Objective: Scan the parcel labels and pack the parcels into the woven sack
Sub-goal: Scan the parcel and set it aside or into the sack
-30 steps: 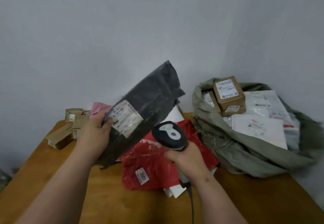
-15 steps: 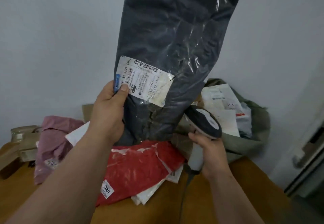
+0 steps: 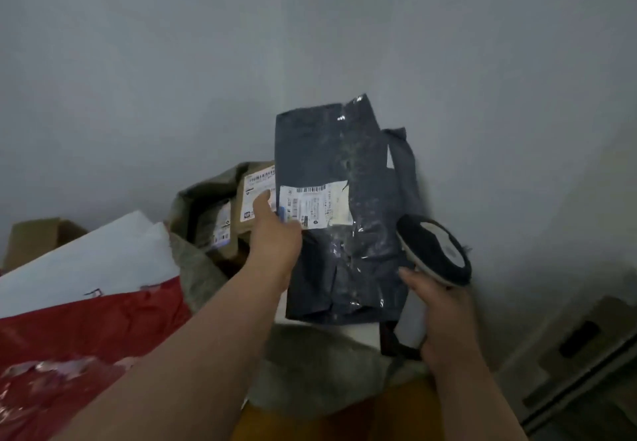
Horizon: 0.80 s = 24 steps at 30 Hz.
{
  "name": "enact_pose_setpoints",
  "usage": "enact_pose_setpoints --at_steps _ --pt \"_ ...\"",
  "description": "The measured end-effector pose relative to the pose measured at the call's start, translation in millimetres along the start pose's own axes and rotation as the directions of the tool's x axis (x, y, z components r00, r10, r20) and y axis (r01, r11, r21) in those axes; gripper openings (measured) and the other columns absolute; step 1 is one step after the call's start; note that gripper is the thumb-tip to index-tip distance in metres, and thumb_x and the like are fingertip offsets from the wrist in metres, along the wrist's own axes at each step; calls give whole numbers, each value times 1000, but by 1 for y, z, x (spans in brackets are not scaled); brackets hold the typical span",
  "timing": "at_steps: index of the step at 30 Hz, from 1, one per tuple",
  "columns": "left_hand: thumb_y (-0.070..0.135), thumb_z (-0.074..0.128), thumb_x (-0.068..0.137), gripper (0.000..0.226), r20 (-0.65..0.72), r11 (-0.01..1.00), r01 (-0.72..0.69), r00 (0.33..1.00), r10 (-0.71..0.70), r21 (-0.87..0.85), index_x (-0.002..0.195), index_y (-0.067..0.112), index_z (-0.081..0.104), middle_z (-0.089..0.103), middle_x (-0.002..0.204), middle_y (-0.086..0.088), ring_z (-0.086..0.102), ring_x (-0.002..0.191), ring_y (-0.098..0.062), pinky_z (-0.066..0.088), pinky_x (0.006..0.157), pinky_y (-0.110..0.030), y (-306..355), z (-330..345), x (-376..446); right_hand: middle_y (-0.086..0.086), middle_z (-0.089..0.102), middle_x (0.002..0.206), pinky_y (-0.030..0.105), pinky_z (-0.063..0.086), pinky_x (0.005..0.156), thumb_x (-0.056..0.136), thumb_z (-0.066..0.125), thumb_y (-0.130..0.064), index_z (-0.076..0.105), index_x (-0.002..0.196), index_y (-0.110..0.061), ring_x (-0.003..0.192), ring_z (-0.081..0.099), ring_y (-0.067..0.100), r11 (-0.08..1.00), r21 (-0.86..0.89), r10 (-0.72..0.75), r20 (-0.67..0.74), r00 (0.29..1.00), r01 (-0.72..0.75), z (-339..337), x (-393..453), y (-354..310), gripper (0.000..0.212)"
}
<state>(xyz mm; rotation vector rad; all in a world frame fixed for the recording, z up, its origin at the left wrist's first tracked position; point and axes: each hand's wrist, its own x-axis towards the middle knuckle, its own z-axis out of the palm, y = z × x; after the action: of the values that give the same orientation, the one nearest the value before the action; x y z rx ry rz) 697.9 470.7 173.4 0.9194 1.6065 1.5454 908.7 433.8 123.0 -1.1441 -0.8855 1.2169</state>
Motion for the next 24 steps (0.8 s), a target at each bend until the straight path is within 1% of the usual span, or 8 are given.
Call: enact_pose_setpoints --at_steps 2,3,6,8,11,15,20,24 --pt "12 60 95 72 113 930 -167 984 138 327 152 39 25 46 140 2 51 121 -18 54 92 -33 -23 10 7 0 78 102 49 55 93 66 87 -27 78 104 -23 100 72 28 996 -50 70 27 997 -69 0 22 12 40" --pt "22 63 94 71 198 817 -233 969 148 528 152 40 25 33 151 -2 38 135 -27 43 107 -41 -34 14 9 1 78 104 50 56 93 72 86 -23 76 109 -21 101 71 29 992 -75 102 41 994 -99 2 32 18 39" --pt "45 59 93 68 405 489 -365 914 27 792 153 38 28 18 161 -5 14 146 -36 18 119 -46 -54 24 7 4 76 108 53 55 96 79 81 -15 71 117 -15 100 70 28 979 -128 164 36 986 -159 9 54 33 40" --pt "50 57 93 70 470 433 -403 881 -56 806 154 37 27 16 163 -4 10 148 -34 14 120 -43 -60 29 8 6 76 107 53 55 95 78 81 -15 71 117 -12 99 70 29 973 -147 184 33 982 -177 14 66 36 41" --pt "49 58 93 73 479 464 -385 872 -100 798 156 33 25 10 166 -4 9 151 -30 12 121 -39 -61 30 18 7 74 108 52 55 95 77 81 -18 70 119 -11 100 69 28 969 -165 192 49 980 -182 24 82 32 44" --pt "44 59 94 65 416 463 -369 909 1 806 153 34 34 22 162 -3 19 146 -31 19 119 -38 -58 22 21 1 73 108 48 53 98 75 83 -18 70 112 -17 102 67 23 965 -234 138 61 989 -120 30 88 24 39" --pt "40 61 94 57 334 557 -316 940 72 768 148 33 44 32 156 2 25 143 -27 24 119 -42 -56 -2 7 0 67 122 52 50 99 47 77 -45 67 103 -30 114 62 26 920 -391 -39 -4 999 34 36 58 8 60" --pt "34 64 93 50 312 645 -311 943 116 698 142 30 52 39 152 4 36 139 -24 32 115 -45 -54 -33 -12 10 64 122 51 53 97 59 83 -32 62 85 -26 109 63 29 920 -379 -96 29 995 100 48 26 -1 35"
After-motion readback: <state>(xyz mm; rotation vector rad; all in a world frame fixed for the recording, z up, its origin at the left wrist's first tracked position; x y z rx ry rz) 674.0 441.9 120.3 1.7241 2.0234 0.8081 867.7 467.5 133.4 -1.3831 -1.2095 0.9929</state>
